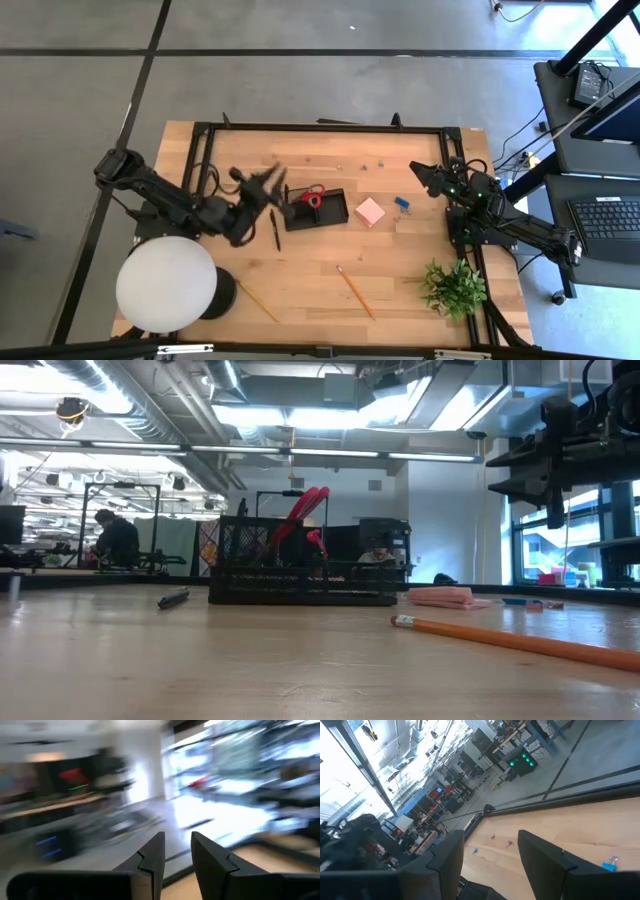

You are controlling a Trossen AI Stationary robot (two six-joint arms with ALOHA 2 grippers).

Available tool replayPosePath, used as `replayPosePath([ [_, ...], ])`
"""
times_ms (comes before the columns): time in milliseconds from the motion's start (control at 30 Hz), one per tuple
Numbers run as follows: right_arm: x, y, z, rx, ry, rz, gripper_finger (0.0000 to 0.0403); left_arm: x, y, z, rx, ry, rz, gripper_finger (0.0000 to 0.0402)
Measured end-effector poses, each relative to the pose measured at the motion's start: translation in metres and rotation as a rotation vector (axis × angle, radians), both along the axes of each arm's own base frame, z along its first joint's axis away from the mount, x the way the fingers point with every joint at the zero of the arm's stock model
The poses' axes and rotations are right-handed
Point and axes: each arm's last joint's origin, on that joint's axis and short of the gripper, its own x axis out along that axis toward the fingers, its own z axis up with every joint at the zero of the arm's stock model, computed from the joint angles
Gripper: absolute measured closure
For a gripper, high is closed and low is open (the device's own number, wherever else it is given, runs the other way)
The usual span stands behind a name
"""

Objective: Pick and place office supplies into organizer
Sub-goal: Put the black pen into the desk organizer

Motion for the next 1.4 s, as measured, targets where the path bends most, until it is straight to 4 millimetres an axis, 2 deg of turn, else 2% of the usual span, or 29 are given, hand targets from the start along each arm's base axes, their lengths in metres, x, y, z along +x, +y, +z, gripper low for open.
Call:
replayPosePath([
  [100,0.0,0.0,0.0,-0.039,0.026,-0.002,0.0212,0.001,-0.017,0.0,0.017,-0.093,-0.253,0.0314],
  [200,0.0,0.0,0.0,-0.073,0.048,-0.004,0.0212,0.002,-0.028,-0.003,-0.044,-0.176,-0.442,0.0314],
  [333,0.001,0.001,-0.001,-0.085,0.063,0.034,0.0212,0.003,-0.034,-0.012,-0.257,-0.287,-0.513,0.0314],
  [567,0.002,0.004,-0.002,-0.129,0.1,0.138,0.0212,0.015,-0.044,-0.038,-0.414,-0.212,-0.715,0.0314],
  [700,0.002,0.004,-0.002,-0.141,0.108,0.138,0.0212,0.02,-0.046,-0.047,-0.513,-0.23,-0.752,0.0314],
  [867,0.002,0.004,-0.003,-0.152,0.115,0.14,0.0212,0.026,-0.054,-0.065,-0.538,-0.106,-0.878,0.0314],
  [967,0.002,0.004,-0.003,-0.153,0.116,0.147,0.0212,0.029,-0.055,-0.072,-0.563,-0.069,-0.892,0.0314],
  [1133,0.002,0.004,-0.003,-0.153,0.116,0.147,0.0212,0.031,-0.047,-0.083,-0.662,-0.005,-0.869,0.0313],
  [1400,0.002,0.004,-0.003,-0.17,0.125,0.146,0.0212,0.036,-0.032,-0.09,-0.656,0.102,-0.88,0.0313],
])
